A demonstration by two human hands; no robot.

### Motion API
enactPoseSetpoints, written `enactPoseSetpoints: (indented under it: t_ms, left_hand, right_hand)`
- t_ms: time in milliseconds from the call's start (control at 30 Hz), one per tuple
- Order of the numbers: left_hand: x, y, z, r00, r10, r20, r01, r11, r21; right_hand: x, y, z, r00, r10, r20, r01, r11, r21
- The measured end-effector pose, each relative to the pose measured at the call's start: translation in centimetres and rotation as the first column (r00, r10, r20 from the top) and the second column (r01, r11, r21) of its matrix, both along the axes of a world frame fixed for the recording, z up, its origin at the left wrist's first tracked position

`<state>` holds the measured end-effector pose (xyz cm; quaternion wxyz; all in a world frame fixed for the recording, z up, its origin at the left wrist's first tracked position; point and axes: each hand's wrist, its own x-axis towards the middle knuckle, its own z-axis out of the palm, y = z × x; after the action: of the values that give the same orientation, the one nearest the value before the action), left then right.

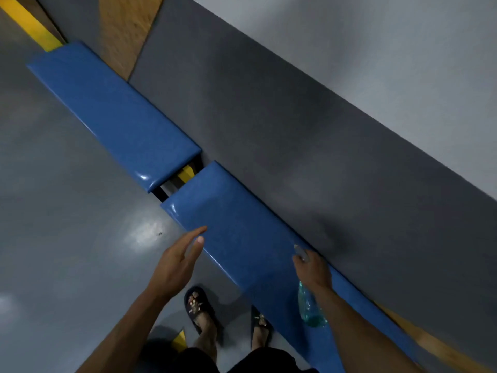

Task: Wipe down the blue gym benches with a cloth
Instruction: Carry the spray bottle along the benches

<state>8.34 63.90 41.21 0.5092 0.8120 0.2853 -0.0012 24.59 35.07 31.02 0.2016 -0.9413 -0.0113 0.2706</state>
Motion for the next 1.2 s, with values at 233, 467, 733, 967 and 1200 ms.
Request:
enactPoseSetpoints:
  t_ms: [233,467,733,967,1200]
  left_hand:
    - [-0.7,7.3,-0.4,0.998,-0.041,-0.055,0.039,0.999,-0.034]
    - [-3.1,12.9,-1.2,0.996,-0.021,-0.092,0.021,1.0,-0.001]
    - [-4.1,16.1,-1.6,0.996,0.027,-0.086,-0.028,1.0,-0.009]
    - [-2.3,17.5,-1.6,0.996,0.045,-0.072,-0.045,0.999,-0.005]
    - [1.7,20.8,-1.9,0.993,0.055,-0.103,-0.053,0.998,0.02]
  right_hand:
    - [-4.2,7.1,0.9,0.997,0.053,-0.057,-0.051,0.998,0.034]
    - [-10.9,14.1,-1.1,0.972,0.174,-0.16,-0.175,0.984,0.002]
    - [-6.5,16.9,0.3,0.998,0.004,-0.057,-0.005,1.0,-0.011]
    - [1.0,17.9,1.3,0.998,-0.068,0.005,0.068,0.998,-0.001]
    - [1.2,22.0,-1.1,0.989,0.107,-0.099,-0.104,0.994,0.035]
